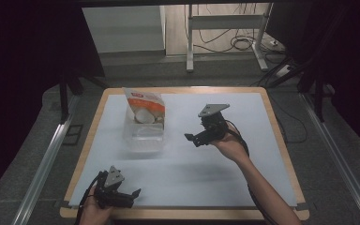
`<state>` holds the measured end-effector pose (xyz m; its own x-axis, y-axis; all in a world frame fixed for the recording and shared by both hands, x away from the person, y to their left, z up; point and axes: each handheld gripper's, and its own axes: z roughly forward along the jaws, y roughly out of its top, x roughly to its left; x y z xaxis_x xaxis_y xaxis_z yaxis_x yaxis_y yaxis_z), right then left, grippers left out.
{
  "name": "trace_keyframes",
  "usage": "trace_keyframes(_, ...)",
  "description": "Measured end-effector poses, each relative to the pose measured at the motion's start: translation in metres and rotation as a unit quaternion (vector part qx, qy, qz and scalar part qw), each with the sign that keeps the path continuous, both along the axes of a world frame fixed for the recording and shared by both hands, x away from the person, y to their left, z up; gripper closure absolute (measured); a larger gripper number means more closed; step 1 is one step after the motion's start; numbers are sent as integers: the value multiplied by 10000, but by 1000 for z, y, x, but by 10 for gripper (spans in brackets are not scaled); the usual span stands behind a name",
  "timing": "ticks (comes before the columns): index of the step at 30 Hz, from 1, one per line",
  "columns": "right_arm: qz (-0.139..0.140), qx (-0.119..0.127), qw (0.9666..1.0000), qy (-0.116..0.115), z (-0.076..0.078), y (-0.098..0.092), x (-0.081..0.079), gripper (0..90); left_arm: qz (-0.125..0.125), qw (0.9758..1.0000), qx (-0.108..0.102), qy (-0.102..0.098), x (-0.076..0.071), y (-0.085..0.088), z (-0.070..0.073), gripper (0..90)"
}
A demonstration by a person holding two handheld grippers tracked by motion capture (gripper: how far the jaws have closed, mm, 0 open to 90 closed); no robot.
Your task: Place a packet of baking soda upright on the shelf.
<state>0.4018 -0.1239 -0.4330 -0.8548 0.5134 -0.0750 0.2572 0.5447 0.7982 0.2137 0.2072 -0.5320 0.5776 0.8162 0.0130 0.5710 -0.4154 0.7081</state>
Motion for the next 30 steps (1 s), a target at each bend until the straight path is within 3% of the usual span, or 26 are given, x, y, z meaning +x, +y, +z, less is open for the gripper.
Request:
trace_keyframes(12,-107,-91,9999,90,-8,-19,-14,4,-11,10000,-28,-57,-1,1,1,0)
trace_keyframes(30,-340,-91,9994,49,-6,-58,-42,4,-27,10000,-43,-55,-2,1,1,0)
